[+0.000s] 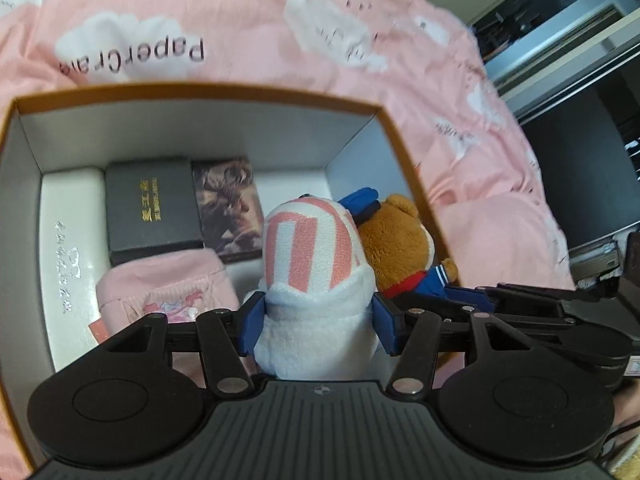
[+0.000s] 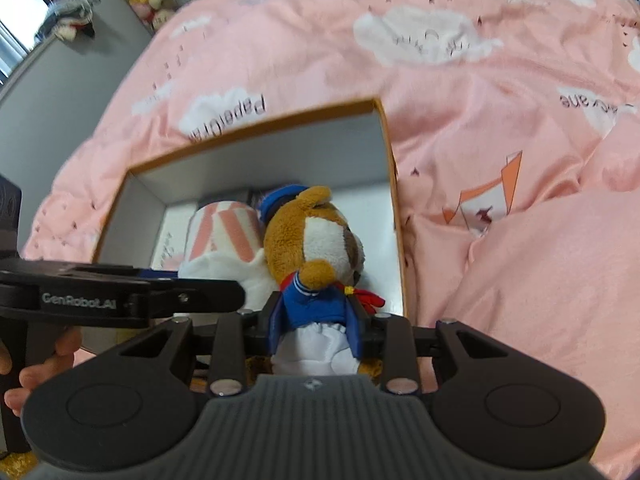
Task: Organize objects
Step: 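Carry the bear plush and striped plush up over the orange box, then lower both plushes into the orange box and open both grippers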
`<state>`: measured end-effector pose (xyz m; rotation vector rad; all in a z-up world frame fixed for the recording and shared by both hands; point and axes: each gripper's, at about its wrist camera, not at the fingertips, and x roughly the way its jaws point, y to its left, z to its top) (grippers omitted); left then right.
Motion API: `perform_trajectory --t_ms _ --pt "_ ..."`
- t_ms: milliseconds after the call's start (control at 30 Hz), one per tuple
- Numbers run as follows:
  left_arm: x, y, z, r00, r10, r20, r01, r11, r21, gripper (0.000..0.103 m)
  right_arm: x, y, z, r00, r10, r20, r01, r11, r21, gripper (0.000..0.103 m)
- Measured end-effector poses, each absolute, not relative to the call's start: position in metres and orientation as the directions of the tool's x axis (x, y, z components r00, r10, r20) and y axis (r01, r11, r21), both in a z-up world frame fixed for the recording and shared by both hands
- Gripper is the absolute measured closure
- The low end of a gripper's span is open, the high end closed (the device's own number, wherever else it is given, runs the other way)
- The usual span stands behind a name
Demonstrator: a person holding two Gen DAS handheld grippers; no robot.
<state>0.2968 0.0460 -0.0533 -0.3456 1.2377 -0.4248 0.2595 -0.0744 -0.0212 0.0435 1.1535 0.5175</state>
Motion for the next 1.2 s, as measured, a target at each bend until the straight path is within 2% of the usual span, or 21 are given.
perform_trajectory --t_ms 267,400,600,667,767,833,867,933,1000,1200 --pt "0.307 0.033 -0.077 0.196 -0.474 -0.859 0.128 0.880 -0.456 0.038 0.262 -0.058 -0.039 0.271 0.280 -0.921 -0.419 0.896 0.149 0.069" --pt "0.308 0.030 -0.081 0.186 -0.462 -0.867 0.140 0.886 -0.442 0.035 0.262 -0.054 -0.041 0.246 0.254 -0.936 -0.452 0.884 0.121 0.067" --pt "0.301 0.030 -0.075 0.224 -0.464 -0.857 0.177 0.884 -0.432 0.035 0.260 -0.051 -0.034 0.244 0.238 -0.940 -0.494 0.865 0.091 0.059" --pt "0.299 0.032 -0.068 0.238 -0.462 -0.854 0.192 0.885 -0.424 0.035 0.259 -0.053 -0.031 0.244 0.244 -0.939 -0.508 0.857 0.091 0.060" --pt "0.296 0.034 -0.053 0.272 -0.448 -0.852 0.226 0.890 -0.396 0.043 0.258 -0.054 -0.021 0.255 0.258 -0.932 -0.553 0.830 0.078 0.061" --pt "0.295 0.036 -0.044 0.298 -0.440 -0.847 0.243 0.893 -0.379 0.053 0.257 -0.053 -0.014 0.273 0.274 -0.922 -0.600 0.797 0.060 0.067" --pt "0.295 0.036 -0.043 0.306 -0.436 -0.846 0.245 0.895 -0.372 0.055 0.257 -0.051 -0.012 0.279 0.277 -0.919 -0.625 0.779 0.045 0.067" --pt "0.297 0.030 -0.046 0.293 -0.436 -0.851 0.249 0.894 -0.373 0.064 0.259 -0.045 -0.012 0.280 0.278 -0.919 -0.669 0.743 0.021 0.078" --pt "0.297 0.025 -0.054 0.271 -0.423 -0.865 0.247 0.899 -0.363 0.070 0.261 -0.039 -0.019 0.263 0.265 -0.928 -0.692 0.722 0.010 0.085" --pt "0.292 0.025 -0.066 0.255 -0.415 -0.873 0.226 0.904 -0.363 0.073 0.270 -0.034 -0.042 0.223 0.236 -0.946 -0.701 0.713 0.013 0.095"
